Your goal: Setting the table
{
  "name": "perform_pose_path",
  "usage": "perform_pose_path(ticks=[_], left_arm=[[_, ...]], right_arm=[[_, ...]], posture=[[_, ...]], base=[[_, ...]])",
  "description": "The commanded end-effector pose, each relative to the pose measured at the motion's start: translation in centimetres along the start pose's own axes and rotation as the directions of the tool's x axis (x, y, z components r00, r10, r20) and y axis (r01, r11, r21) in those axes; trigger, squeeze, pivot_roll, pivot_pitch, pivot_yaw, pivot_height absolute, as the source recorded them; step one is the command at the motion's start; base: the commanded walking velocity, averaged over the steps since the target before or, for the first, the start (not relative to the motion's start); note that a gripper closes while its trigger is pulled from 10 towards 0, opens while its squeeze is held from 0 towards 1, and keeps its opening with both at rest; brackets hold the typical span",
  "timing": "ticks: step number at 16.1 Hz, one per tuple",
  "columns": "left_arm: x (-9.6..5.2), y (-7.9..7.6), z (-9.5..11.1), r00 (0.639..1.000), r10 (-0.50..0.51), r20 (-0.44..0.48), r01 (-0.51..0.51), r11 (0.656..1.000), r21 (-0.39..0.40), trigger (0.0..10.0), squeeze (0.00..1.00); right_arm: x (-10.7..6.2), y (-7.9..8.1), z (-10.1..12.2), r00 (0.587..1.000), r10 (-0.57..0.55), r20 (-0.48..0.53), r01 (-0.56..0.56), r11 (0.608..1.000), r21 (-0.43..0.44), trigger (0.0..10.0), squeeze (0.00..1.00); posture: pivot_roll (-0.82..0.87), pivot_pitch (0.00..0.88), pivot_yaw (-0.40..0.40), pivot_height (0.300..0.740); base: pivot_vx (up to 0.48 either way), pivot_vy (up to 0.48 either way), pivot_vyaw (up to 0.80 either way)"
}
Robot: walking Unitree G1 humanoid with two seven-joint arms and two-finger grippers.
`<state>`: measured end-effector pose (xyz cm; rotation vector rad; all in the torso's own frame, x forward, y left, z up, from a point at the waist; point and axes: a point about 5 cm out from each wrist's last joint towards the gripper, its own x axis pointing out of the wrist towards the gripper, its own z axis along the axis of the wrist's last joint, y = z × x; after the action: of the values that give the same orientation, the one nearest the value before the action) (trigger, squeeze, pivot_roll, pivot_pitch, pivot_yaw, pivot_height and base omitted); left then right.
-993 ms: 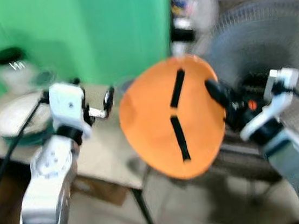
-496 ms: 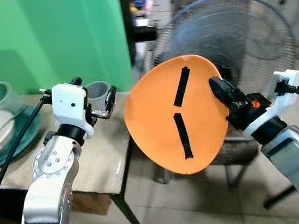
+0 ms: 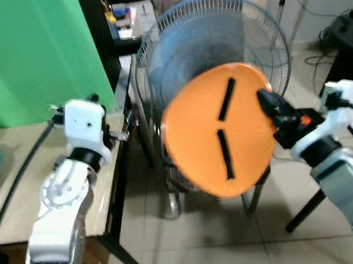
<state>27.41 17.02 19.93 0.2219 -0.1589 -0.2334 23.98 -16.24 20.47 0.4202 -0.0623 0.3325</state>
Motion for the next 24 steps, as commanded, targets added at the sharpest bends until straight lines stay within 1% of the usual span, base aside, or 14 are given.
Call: perform_pose_path(ticks=[1,2,3,5,7,9,12,18,21,22,23,24], left_arm=[[0.1,0.5,-0.1,0.999,0.039,-0.007,-0.039,0.999,0.014,10.0,0.00],[0.1,0.5,-0.1,0.999,0.048,-0.006,-0.048,0.999,0.014,10.0,0.00],[0.1,0.6,-0.1,0.998,0.070,-0.006,-0.070,0.997,0.016,10.0,0.00],[0.1,0.8,-0.3,0.994,0.105,-0.010,-0.105,0.994,0.030,10.0,0.00],[0.1,0.5,-0.5,0.995,0.096,-0.017,-0.096,0.995,0.018,10.0,0.00],[0.1,0.0,-0.6,0.996,0.081,-0.020,-0.081,0.997,0.012,10.0,0.00],[0.1,-0.2,-0.6,0.998,0.066,-0.016,-0.065,0.998,0.024,10.0,0.00],[-0.1,-0.6,-0.9,0.998,0.053,-0.026,-0.052,0.998,0.022,10.0,0.00],[-0.1,-0.5,-1.0,0.998,0.050,-0.032,-0.050,0.999,0.011,10.0,0.00],[0.0,-0.5,-1.1,0.998,0.051,-0.036,-0.051,0.999,0.013,10.0,0.00],[0.0,-0.4,-1.2,0.998,0.054,-0.043,-0.053,0.998,0.019,10.0,0.00],[0.1,-0.5,-1.2,0.997,0.056,-0.044,-0.054,0.998,0.035,10.0,0.00]], right_arm=[[0.4,1.0,0.5,0.999,0.031,0.042,-0.031,0.999,-0.014,10.0,0.00],[0.4,1.0,0.5,0.999,0.027,0.043,-0.026,0.999,-0.021,10.0,0.00],[0.5,1.1,0.4,0.999,0.017,0.040,-0.015,0.999,-0.046,10.0,0.00],[0.7,1.1,0.2,0.999,-0.019,0.039,0.022,0.994,-0.103,10.0,0.00],[0.8,1.0,0.2,0.996,-0.058,0.063,0.066,0.989,-0.134,10.0,0.00],[0.8,0.8,0.0,0.993,-0.091,0.076,0.100,0.987,-0.127,10.0,0.00],[0.8,0.6,-0.3,0.990,-0.120,0.075,0.128,0.985,-0.114,10.0,0.00],[0.9,0.8,-0.8,0.992,-0.115,0.057,0.121,0.986,-0.114,10.0,0.00],[0.9,0.9,-1.0,0.993,-0.106,0.047,0.111,0.986,-0.124,10.0,0.00],[1.0,0.9,-1.1,0.994,-0.101,0.041,0.106,0.987,-0.124,10.0,0.00],[1.0,1.0,-1.2,0.994,-0.102,0.027,0.104,0.986,-0.129,10.0,0.00],[1.0,1.0,-1.3,0.995,-0.100,0.019,0.102,0.986,-0.134,10.0,0.00]], posture=[[0.08,0.000,0.019,0.740],[0.08,0.000,0.017,0.740],[0.08,0.000,0.014,0.740],[0.08,0.000,0.007,0.740],[0.08,0.000,0.002,0.740],[0.07,0.000,0.004,0.740],[0.07,0.000,0.004,0.740],[0.08,0.000,-0.004,0.740],[0.08,0.000,-0.008,0.740],[0.08,0.000,-0.008,0.740],[0.07,0.000,-0.008,0.740],[0.07,0.000,-0.008,0.740]], base=[[0.000,0.000,0.00],[0.000,0.000,0.00],[0.000,0.000,-0.80],[0.000,0.000,0.00],[0.000,0.000,0.00],[0.000,0.000,-0.80],[0.000,0.000,-0.80],[0.000,0.000,-0.80],[0.000,0.000,0.00],[0.000,0.454,0.00],[0.000,0.480,-0.48],[0.000,0.000,-0.80]])
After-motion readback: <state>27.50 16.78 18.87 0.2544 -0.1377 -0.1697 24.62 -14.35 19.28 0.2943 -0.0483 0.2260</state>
